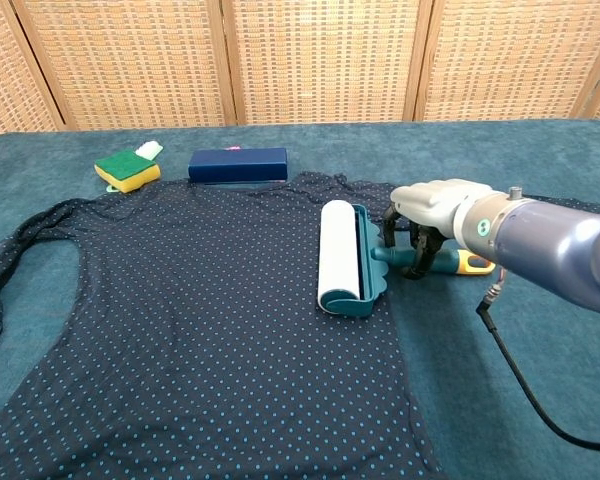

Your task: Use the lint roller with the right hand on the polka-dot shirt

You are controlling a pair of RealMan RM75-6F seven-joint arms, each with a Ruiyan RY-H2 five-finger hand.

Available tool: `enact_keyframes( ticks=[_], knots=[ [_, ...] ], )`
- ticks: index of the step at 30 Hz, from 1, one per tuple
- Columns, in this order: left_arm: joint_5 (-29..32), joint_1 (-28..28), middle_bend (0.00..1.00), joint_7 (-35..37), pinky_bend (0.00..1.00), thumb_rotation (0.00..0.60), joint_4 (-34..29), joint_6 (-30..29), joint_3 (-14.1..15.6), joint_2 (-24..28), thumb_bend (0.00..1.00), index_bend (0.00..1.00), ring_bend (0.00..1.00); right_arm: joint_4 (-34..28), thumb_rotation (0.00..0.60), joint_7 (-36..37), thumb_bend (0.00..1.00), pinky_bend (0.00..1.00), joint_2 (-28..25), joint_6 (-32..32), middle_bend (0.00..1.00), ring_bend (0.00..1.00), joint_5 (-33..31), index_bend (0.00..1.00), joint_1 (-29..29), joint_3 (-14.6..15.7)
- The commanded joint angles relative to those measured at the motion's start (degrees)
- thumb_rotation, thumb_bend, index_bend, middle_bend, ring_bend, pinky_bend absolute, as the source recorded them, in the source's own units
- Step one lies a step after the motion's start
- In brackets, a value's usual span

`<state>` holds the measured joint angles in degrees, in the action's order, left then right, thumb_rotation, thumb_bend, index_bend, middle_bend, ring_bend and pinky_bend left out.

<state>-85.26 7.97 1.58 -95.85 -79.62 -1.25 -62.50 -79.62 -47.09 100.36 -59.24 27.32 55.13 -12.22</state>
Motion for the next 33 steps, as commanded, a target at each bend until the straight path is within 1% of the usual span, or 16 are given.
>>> enact_keyframes(
  ticks=[1,5,8,10,16,20,25,28,33],
  knots=[
    [0.08,0.04,0.00,0.04,0.00,0.600,0.04,0.06,-0.02,0.00,0.00,0.00,0.00,0.35,0.600,-0.22,0.56,1.00,0.24,-0.12,1.00,1.00,0.16,0.49,0.10,0.12],
    [0.27,0.22,0.00,0.02,0.00,0.600,0.09,0.43,-0.03,-0.06,0.00,0.00,0.00,0.20,0.600,-0.70,0.72,1.00,-0.12,-0.72,1.00,1.00,1.47,0.57,0.16,0.46],
    [0.35,0.33,0.00,0.06,0.00,0.600,0.05,0.61,-0.03,-0.04,0.00,0.00,0.00,-0.59,0.600,-1.44,0.80,1.00,-0.89,-1.64,1.00,1.00,3.04,0.60,0.23,0.87],
    [0.23,0.33,0.00,0.13,0.00,0.600,0.01,0.55,0.02,-0.02,0.00,0.00,0.00,-1.68,0.600,-2.52,0.83,1.00,-1.67,-2.48,1.00,1.00,3.89,0.61,0.39,1.14],
    [-0.26,0.35,0.00,0.86,0.00,0.600,-0.05,0.49,0.23,0.25,0.00,0.00,0.00,-6.43,0.600,-8.44,0.85,1.00,-4.42,-6.00,1.00,1.00,4.79,0.63,1.79,1.53],
    [-0.75,0.30,0.00,2.11,0.00,0.600,-0.03,0.22,0.33,0.67,0.00,0.00,0.00,-8.46,0.600,-15.29,0.85,1.00,-5.36,-8.68,1.00,1.00,5.16,0.65,3.75,2.60],
    [-1.27,0.42,0.00,3.57,0.00,0.600,0.13,0.39,0.56,1.12,0.00,0.00,0.00,-9.07,0.600,-21.71,0.85,1.00,-4.41,-11.18,1.00,1.00,1.92,0.65,5.35,2.72],
    [-1.77,0.39,0.00,4.41,0.00,0.600,0.20,0.17,0.70,1.37,0.00,0.00,0.00,-9.03,0.600,-24.49,0.85,1.00,-3.32,-12.34,1.00,1.00,-0.15,0.66,6.02,2.70],
    [-2.27,0.35,0.00,5.77,0.00,0.600,0.34,-0.14,0.81,1.79,0.00,0.00,0.00,-8.68,0.600,-28.15,0.86,1.00,-1.09,-14.37,1.00,1.00,-1.66,0.67,6.99,3.10]
  ],
)
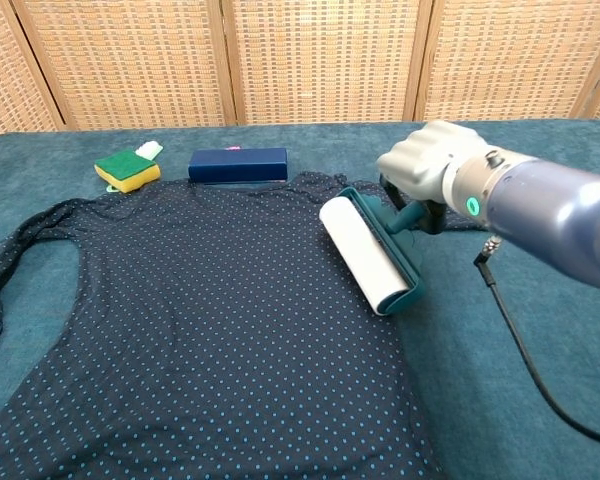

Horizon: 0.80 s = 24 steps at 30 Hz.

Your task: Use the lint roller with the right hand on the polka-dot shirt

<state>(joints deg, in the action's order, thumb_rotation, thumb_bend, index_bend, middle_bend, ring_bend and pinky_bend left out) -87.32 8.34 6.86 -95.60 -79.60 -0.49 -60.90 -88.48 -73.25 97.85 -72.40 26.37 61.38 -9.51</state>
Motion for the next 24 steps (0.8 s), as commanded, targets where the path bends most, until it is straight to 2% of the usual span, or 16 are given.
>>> enact_keyframes(
  ticks=[1,9,24],
  knots=[
    [-0.32,-0.01,0.00,0.79,0.00,0.600,0.09,-0.26,0.01,0.31,0.00,0.00,0.00,0.07,0.600,-3.43,0.86,1.00,2.27,-1.87,1.00,1.00,-0.61,0.67,1.19,0.88],
    [-0.72,0.04,0.00,1.62,0.00,0.600,0.33,-0.40,0.16,0.50,0.00,0.00,0.00,-1.13,0.600,-9.93,0.86,1.00,7.34,-6.05,1.00,1.00,0.78,0.68,3.58,1.46],
    [-0.51,0.20,0.00,1.43,0.00,0.600,0.44,-0.22,0.15,0.32,0.00,0.00,0.00,-2.80,0.600,-18.24,0.86,1.00,14.45,-6.86,1.00,1.00,1.52,0.69,8.03,0.14]
  ],
)
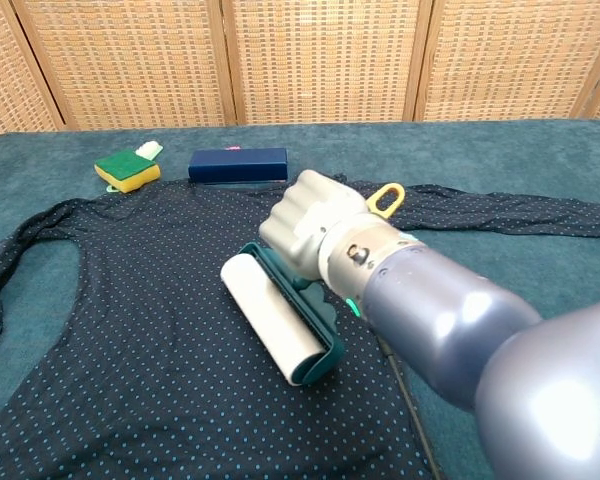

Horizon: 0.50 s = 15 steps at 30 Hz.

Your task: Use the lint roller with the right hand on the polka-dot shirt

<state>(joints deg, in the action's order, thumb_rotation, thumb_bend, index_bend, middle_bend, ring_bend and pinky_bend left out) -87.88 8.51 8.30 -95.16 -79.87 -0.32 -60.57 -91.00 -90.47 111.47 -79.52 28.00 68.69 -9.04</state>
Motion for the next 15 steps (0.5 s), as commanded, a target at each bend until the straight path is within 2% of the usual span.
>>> enact_keyframes(
  ticks=[1,7,10,15],
  knots=[
    [0.11,0.05,0.00,-0.01,0.00,0.600,0.02,0.09,-0.04,-0.01,0.00,0.00,0.00,-0.32,0.600,-1.36,0.86,1.00,1.10,0.41,1.00,1.00,-0.21,0.69,0.93,-0.45],
    [0.33,0.12,0.00,-0.08,0.00,0.600,0.07,0.21,-0.09,-0.06,0.00,0.00,0.00,0.46,0.600,-2.60,0.86,1.00,2.36,0.90,1.00,1.00,-0.28,0.69,1.42,-0.05],
    [0.47,0.12,0.00,-0.03,0.00,0.600,0.09,0.24,-0.10,-0.06,0.00,0.00,0.00,2.19,0.600,-3.74,0.86,1.00,2.49,0.69,1.00,1.00,1.35,0.70,1.39,2.16],
    [0.48,0.07,0.00,-0.19,0.00,0.600,0.13,0.14,-0.08,-0.17,0.00,0.00,0.00,3.80,0.600,-3.62,0.86,1.00,1.13,0.21,1.00,1.00,2.48,0.70,0.13,3.48]
  ],
)
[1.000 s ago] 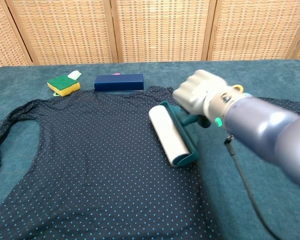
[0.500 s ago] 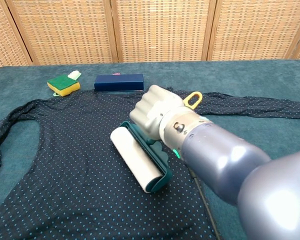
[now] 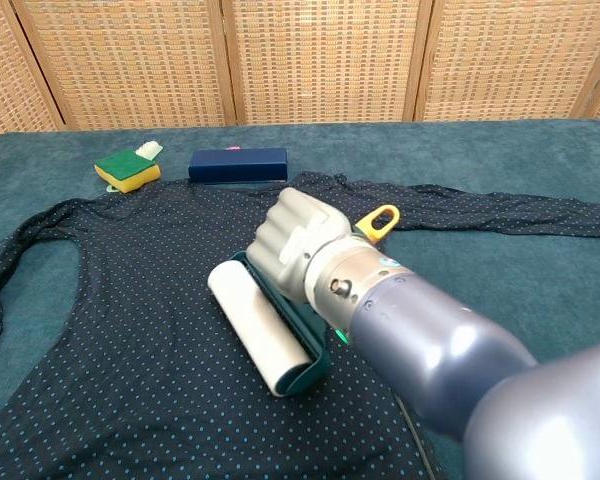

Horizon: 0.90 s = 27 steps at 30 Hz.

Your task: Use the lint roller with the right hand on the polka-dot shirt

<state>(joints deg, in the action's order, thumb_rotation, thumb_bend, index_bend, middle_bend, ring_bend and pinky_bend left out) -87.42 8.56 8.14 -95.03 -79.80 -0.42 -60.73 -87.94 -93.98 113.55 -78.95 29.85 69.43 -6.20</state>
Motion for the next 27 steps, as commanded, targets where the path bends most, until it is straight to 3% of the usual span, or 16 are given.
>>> enact_keyframes(
  ticks=[1,15,27],
  knots=[
    [0.02,0.02,0.00,-0.05,0.00,0.600,-0.02,0.10,0.04,-0.01,0.00,0.00,0.00,0.92,0.600,0.02,0.86,1.00,-1.42,-0.36,1.00,1.00,0.71,0.70,-0.90,0.74],
    [-0.07,0.06,0.00,-0.28,0.00,0.600,-0.36,-0.02,0.04,-0.01,0.00,0.00,0.00,5.11,0.600,-0.48,0.86,1.00,-6.10,0.86,1.00,1.00,0.44,0.70,-3.75,1.80],
    [0.16,0.17,0.00,-0.37,0.00,0.600,-0.40,0.19,-0.02,-0.03,0.00,0.00,0.00,3.64,0.600,-3.36,0.86,1.00,-1.53,1.03,1.00,1.00,2.67,0.72,-2.26,1.13]
  ],
)
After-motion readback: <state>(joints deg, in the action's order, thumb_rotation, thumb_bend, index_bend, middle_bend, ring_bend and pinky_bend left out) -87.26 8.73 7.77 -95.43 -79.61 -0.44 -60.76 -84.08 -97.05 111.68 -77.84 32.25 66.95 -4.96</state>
